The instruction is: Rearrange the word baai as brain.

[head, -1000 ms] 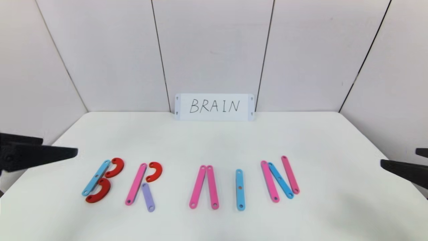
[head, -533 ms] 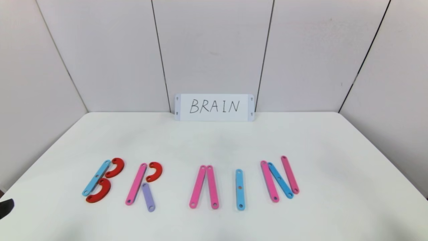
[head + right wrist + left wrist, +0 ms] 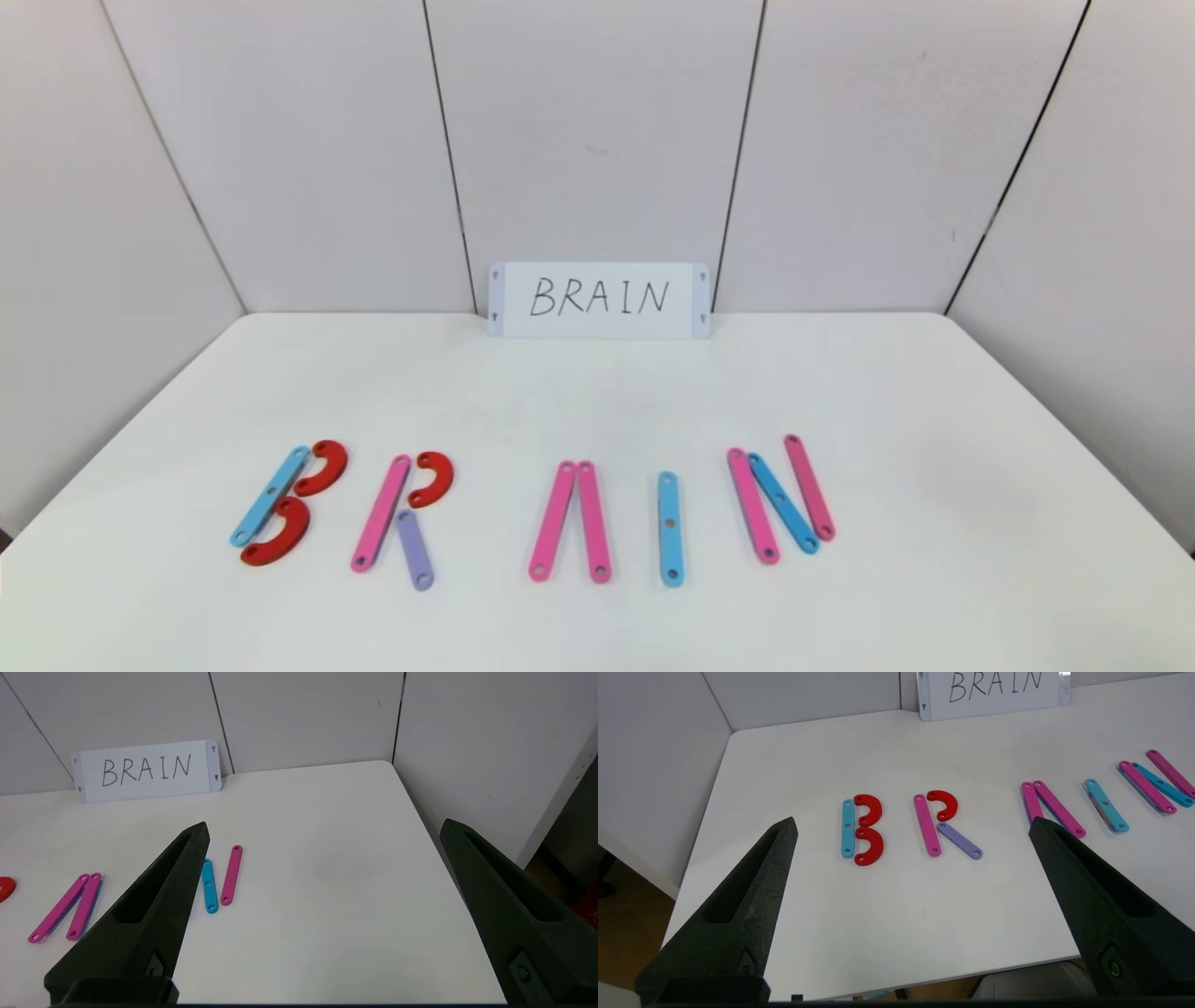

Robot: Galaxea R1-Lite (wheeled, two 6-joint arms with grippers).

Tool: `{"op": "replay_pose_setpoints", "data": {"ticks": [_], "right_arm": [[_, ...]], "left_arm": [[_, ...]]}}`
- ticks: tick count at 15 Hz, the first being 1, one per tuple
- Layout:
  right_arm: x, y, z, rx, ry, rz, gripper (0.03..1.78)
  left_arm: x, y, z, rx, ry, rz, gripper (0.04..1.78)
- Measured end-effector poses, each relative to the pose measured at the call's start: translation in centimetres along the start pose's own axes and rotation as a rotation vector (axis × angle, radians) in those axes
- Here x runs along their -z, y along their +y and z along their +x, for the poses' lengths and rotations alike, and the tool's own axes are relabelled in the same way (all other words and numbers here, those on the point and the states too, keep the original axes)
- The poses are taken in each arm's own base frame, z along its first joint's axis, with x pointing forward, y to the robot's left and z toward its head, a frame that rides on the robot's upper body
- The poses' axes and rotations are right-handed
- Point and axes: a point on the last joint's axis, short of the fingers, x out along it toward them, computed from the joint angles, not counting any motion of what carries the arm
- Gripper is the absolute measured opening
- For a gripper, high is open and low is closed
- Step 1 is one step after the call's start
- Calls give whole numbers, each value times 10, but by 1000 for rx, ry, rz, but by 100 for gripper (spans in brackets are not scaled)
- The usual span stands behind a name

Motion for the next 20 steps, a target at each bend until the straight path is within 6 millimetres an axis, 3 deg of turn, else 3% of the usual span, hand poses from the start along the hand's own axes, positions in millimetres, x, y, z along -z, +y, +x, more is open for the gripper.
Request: {"op": "replay_pose_setpoints", "data": {"ticks": [4,8,14,20], "right_arm": [[23,-2,-18,14,-59,-15,173],[54,-3,-32,-29,-128,-93,173],[106,-6,-9,-17,-232,-188,173],[152,-9,11,-34,-115,-199,173]], "left_arm": [[20,-3,-17,-51,-94,4,174],[44,-6,-21,-79,-190,10,174],[95,-5,6,-129,-304,25,174],[151,-4,39,-140,-183,45,174]]}}
